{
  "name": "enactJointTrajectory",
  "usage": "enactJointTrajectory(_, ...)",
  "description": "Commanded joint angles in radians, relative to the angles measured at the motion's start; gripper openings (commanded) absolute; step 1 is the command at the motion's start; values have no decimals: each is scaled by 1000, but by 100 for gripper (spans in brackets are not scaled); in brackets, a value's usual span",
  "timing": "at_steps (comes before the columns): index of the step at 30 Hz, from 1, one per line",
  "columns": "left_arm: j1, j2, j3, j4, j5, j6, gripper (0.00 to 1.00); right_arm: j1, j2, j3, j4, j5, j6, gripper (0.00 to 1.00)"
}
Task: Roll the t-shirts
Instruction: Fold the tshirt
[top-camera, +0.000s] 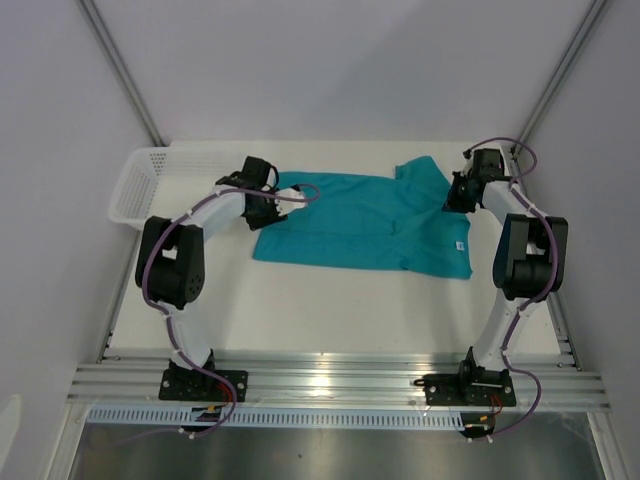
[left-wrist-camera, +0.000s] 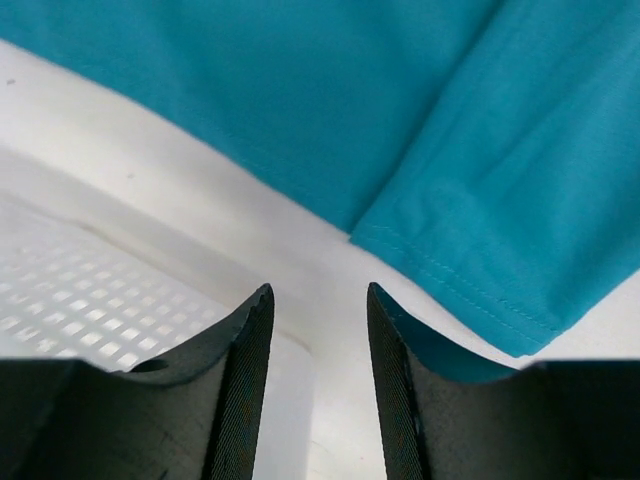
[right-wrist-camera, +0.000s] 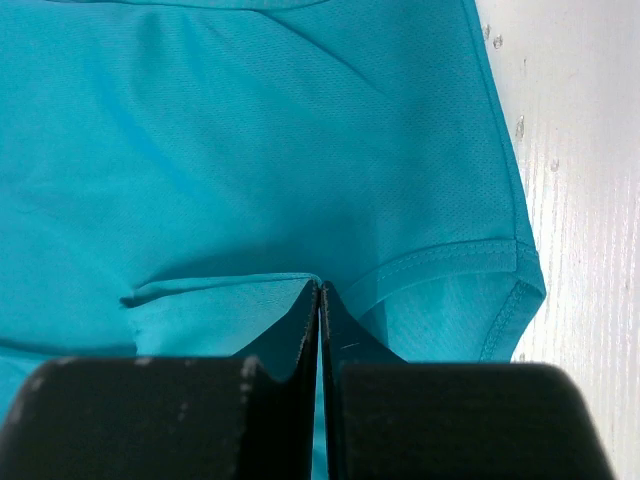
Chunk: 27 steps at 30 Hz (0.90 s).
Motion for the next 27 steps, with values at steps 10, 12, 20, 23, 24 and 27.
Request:
enactJointTrajectory(10, -29, -178, -148, -53, 159, 97, 60, -19, 33, 152, -72, 126, 98, 51)
enactJointTrajectory(12, -38, -225, -205, -20, 188, 135, 61, -47, 7, 170, -136, 145, 168, 52)
enactJointTrajectory(20, -52, -228, -310, 69, 183, 304, 63, -134, -248, -236, -284, 115, 227, 52)
enactJointTrajectory(23, -55, -202, -322, 80, 173, 309, 63, -139, -318, -369, -255, 70, 268, 52)
enactJointTrajectory(24, -55, -186, -325, 83, 164, 301, 63, -139, -329, -395, -247, 64, 276, 52)
enactJointTrajectory(27, -55, -172, -328, 117, 144, 303, 62, -141, -348, -455, -218, 55, 287, 51)
